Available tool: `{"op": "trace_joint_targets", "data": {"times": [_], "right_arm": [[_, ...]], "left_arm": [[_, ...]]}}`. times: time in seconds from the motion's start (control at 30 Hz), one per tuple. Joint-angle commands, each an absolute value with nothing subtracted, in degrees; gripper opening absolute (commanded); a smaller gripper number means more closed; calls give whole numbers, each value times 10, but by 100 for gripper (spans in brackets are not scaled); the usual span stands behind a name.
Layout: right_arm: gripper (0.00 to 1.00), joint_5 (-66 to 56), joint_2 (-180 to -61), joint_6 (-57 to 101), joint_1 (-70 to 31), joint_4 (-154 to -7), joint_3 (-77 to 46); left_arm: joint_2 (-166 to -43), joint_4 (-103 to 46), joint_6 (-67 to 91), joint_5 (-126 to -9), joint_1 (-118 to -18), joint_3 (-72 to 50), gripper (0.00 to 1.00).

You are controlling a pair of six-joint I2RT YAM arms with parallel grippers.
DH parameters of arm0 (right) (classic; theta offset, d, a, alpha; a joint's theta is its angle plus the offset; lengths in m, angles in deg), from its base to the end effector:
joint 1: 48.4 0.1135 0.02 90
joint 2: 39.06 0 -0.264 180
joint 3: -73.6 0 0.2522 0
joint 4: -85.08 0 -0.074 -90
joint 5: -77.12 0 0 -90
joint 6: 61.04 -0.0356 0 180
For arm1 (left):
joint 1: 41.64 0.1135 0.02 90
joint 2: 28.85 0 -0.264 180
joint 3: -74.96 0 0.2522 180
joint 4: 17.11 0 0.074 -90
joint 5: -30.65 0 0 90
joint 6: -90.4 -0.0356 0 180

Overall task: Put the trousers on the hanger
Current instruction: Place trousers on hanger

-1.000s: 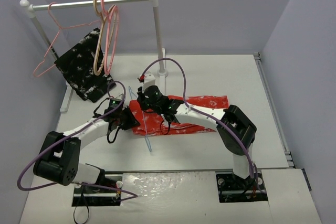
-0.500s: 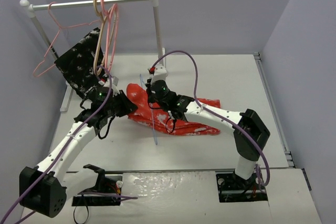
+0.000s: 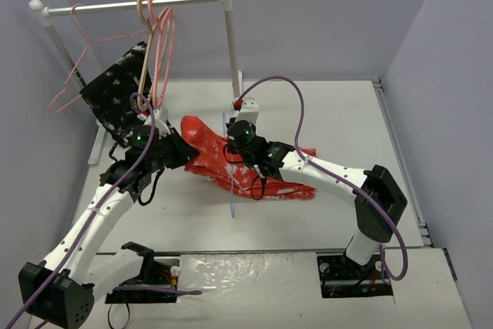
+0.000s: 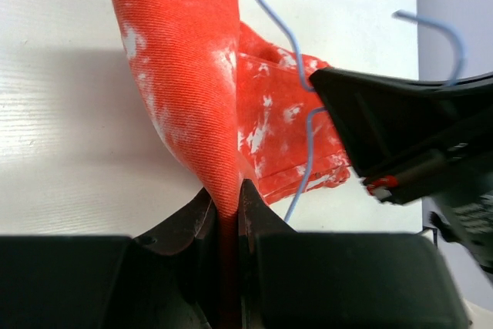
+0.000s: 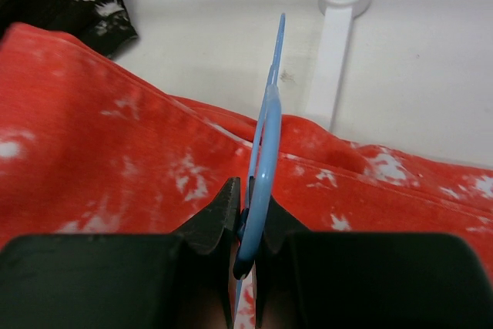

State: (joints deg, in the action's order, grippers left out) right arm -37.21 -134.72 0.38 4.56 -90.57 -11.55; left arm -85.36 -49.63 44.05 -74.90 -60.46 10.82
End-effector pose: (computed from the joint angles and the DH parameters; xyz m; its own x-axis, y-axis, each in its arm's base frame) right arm 0.2508 0.3080 0.3029 -0.3688 0.2349 -0.8993 -0.3542 0.8591 0.3696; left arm 0.2076 -0.0808 0.3216 -0.6617 -0.4770 -0.5785 0.1164 0.6968 -0.7078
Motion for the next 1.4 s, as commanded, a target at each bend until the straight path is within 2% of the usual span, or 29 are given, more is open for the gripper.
{"op": "trace_joint_targets", "data": {"times": [0.0, 0.4, 0.73, 1.37], "right_arm": [[0, -410, -1309, -15, 39, -907, -109], [0, -389, -1278, -6, 39, -902, -116], [0, -326, -1305, -23, 40, -911, -134], [0, -367, -1290, -34, 39, -873, -144]], "left_arm": [[-832, -452, 437, -750, -605, 29, 0], [-822, -460, 426, -751, -605, 37, 0], [-821, -397, 442, -788, -605, 57, 0], [-791, -389, 421, -801, -609, 92, 0]]}}
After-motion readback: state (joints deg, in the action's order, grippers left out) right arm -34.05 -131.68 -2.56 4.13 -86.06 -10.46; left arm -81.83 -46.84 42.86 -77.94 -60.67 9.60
